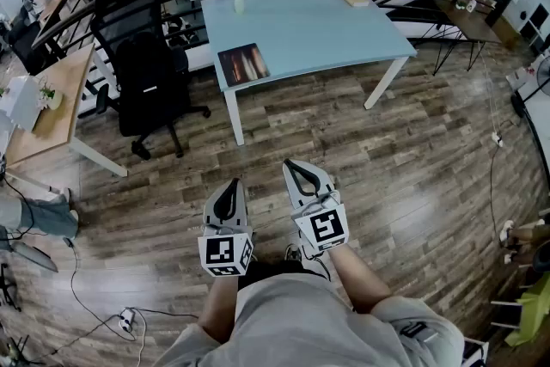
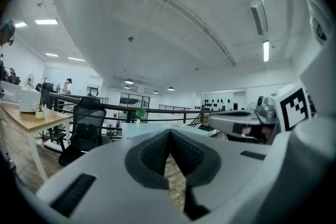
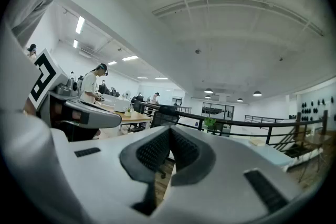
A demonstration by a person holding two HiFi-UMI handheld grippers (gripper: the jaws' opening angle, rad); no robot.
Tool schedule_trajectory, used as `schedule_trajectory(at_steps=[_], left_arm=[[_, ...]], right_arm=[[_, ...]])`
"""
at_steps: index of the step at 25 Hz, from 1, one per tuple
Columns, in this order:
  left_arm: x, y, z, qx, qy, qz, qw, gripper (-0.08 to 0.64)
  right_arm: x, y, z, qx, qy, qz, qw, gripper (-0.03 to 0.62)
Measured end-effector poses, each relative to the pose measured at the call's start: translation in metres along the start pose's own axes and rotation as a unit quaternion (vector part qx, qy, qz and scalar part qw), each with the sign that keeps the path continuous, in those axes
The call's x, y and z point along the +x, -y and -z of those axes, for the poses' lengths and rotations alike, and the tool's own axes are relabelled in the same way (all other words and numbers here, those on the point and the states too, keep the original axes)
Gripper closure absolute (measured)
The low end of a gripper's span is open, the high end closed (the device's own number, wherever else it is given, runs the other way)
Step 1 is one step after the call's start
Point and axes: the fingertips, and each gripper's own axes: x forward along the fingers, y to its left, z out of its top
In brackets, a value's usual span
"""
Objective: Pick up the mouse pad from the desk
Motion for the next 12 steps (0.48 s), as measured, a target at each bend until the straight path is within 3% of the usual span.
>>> schedule_trajectory(at_steps=[6, 12], left_arm=[[0.002, -0.019, 0.009, 0.007, -0.014, 0.013, 0.9998, 0.549], [0.005, -0.028, 0.029, 0.028, -0.049, 0.055, 0.9969, 0.549]], right_arm=[[0.014, -0.014, 0.003, -0.006, -0.011, 0.001, 1.0, 0.589], [0.027, -0.033, 0.013, -0.02, -0.037, 0.006, 0.999, 0.588]])
